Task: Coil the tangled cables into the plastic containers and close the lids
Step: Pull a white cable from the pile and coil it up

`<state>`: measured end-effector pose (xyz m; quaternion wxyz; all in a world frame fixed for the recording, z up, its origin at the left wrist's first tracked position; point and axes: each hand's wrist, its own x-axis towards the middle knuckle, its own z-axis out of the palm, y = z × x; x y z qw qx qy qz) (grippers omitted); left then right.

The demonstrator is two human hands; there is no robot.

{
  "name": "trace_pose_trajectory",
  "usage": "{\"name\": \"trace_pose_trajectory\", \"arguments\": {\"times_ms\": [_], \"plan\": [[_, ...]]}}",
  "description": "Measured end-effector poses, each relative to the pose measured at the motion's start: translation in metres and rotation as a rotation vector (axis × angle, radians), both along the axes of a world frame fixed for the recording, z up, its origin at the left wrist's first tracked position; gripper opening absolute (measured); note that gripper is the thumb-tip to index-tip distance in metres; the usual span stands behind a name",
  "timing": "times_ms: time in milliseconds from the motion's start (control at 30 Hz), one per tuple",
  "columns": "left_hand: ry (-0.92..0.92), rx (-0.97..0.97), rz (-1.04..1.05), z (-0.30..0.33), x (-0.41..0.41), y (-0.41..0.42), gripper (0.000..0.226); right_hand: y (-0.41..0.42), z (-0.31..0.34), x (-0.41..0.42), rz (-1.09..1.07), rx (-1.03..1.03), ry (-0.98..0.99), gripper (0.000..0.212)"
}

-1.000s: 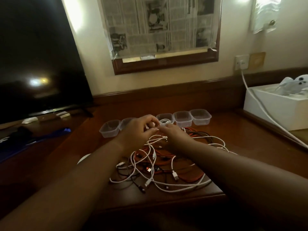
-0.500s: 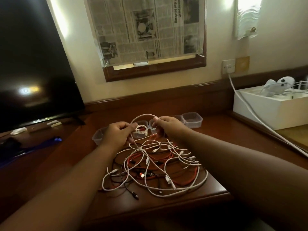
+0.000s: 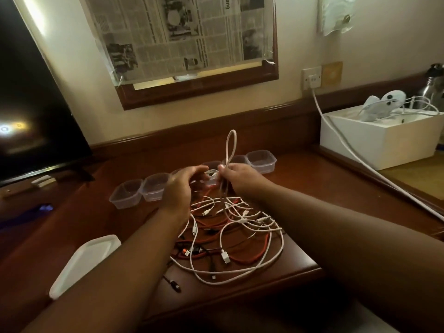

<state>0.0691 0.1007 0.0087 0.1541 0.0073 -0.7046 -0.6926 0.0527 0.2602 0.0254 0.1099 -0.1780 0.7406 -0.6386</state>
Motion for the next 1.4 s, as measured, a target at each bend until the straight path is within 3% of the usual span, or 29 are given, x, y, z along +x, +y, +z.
{"name": "trace_pose_trajectory", "arguments": {"times_ms": [133,233,333,400,500,567,633,700,767,867,967,1100,1200,1267,1400], "plan": [[-0.047,-0.374,-0.303,-0.046,-0.013,0.011,0.03,0.013,0.019,-0.009,-0.071,-0.567,-0.258,0.031],[0.017,-0.577,-0.201,-0.068,-0.034,0.017,0.007,0.02,0.027,-0.017,-0.084,-0.773,-0.327,0.035],[0.062,-0.857,-0.019,-0.074,-0.062,0.013,0.014,0.03,0.03,-0.027,-0.093,-0.79,-0.335,0.037],[0.056,-0.94,0.009,-0.07,-0.076,0.009,0.013,0.037,0.03,-0.032,-0.154,-0.569,-0.216,0.032],[0.174,-0.938,0.072,-0.049,-0.087,0.007,0.013,0.047,0.02,-0.036,-0.237,0.071,0.088,0.017],[0.281,-0.96,0.124,-0.03,-0.09,0.009,0.011,0.052,0.011,-0.04,-0.16,0.433,0.183,0.014],[0.371,-0.982,0.16,-0.014,-0.092,0.011,0.016,0.054,0.006,-0.045,-0.105,0.672,0.207,0.018],[0.414,-0.965,0.204,-0.005,-0.094,0.011,0.024,0.054,0.007,-0.049,-0.119,0.642,0.224,0.02],[0.376,-0.925,0.217,-0.004,-0.099,0.006,0.027,0.05,0.011,-0.052,-0.178,0.37,0.251,0.022],[0.252,-0.912,0.216,-0.016,-0.108,-0.015,0.026,0.047,0.019,-0.055,-0.26,-0.011,0.323,0.033],[0.061,-0.827,0.162,-0.026,-0.108,-0.034,0.027,0.046,0.025,-0.054,-0.243,-0.194,0.321,0.039],[-0.046,-0.45,0.182,-0.018,-0.093,-0.043,0.031,0.042,0.033,-0.043,-0.157,-0.204,0.281,0.037],[-0.077,-0.24,0.345,0.003,-0.081,-0.045,0.037,0.036,0.037,-0.029,-0.04,-0.106,0.09,0.033],[-0.129,-0.091,0.347,0.021,-0.072,-0.047,0.034,0.034,0.037,-0.019,0.126,0.011,-0.072,0.028],[-0.158,0.131,0.134,0.056,-0.043,-0.049,0.024,0.03,0.029,0.006,0.577,0.138,-0.223,0.027]]}}
